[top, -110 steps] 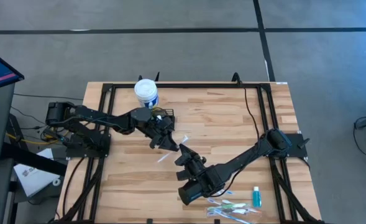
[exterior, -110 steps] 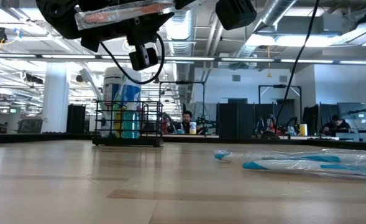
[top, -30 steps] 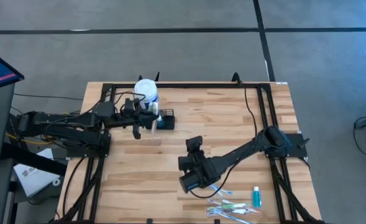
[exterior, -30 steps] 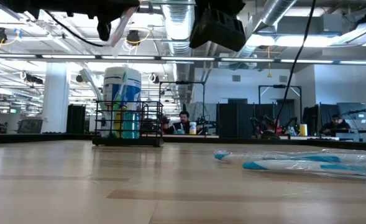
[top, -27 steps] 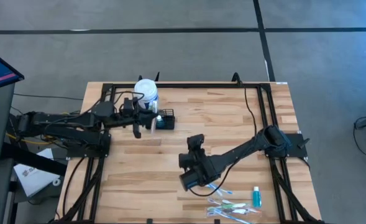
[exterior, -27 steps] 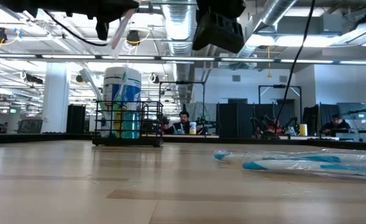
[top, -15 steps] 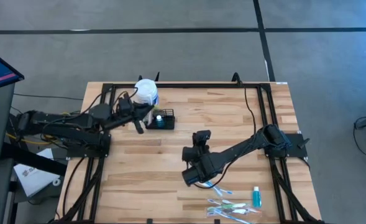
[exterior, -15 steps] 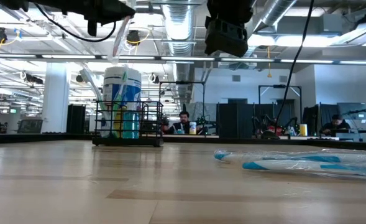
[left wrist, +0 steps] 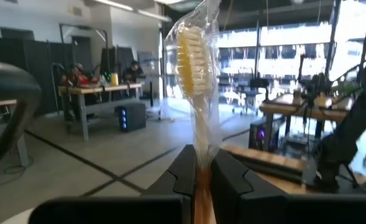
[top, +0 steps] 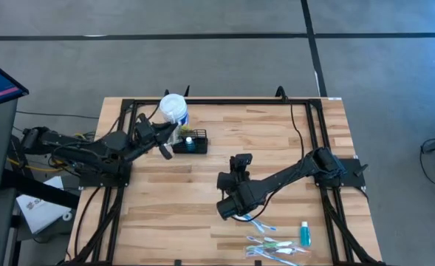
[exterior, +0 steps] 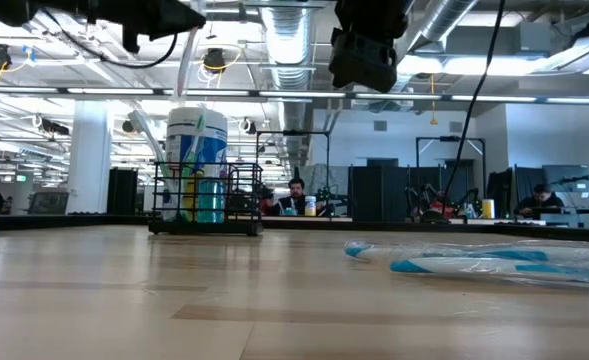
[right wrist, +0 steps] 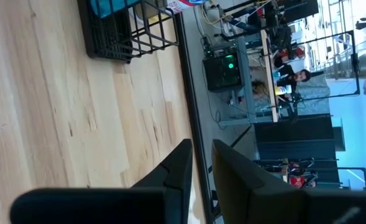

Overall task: Pick & Place toothbrushing station
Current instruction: Put the orange toothbrush into the wire organizer

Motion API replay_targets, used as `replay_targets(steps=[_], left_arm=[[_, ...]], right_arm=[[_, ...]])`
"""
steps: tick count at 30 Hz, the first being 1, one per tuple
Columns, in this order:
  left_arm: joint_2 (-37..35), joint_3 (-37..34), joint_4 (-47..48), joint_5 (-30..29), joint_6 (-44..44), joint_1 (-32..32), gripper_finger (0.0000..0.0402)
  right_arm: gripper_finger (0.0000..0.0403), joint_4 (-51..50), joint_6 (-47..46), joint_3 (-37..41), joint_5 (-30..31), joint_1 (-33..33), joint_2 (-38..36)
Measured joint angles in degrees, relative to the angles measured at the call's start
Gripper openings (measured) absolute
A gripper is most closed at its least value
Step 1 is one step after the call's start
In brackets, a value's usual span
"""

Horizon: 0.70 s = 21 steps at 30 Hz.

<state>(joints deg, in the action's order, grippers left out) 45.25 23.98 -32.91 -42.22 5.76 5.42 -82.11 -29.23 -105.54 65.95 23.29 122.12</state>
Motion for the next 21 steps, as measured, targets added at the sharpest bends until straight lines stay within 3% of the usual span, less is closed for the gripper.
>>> replay_targets(steps=[11, 21], left_arm=[[0.0, -10.71, -21.85, -1.83, 11.37, -0.12, 0.0014], [0.01, -15.53, -27.25, -0.86, 11.82, -2.95, 0.0013]], right_arm=[[0.0052, 0.02, -0.43, 0.0, 0.07, 0.0, 0.0], [0.0052, 0.02, -0.76, 0.0, 0.07, 0.0, 0.01]])
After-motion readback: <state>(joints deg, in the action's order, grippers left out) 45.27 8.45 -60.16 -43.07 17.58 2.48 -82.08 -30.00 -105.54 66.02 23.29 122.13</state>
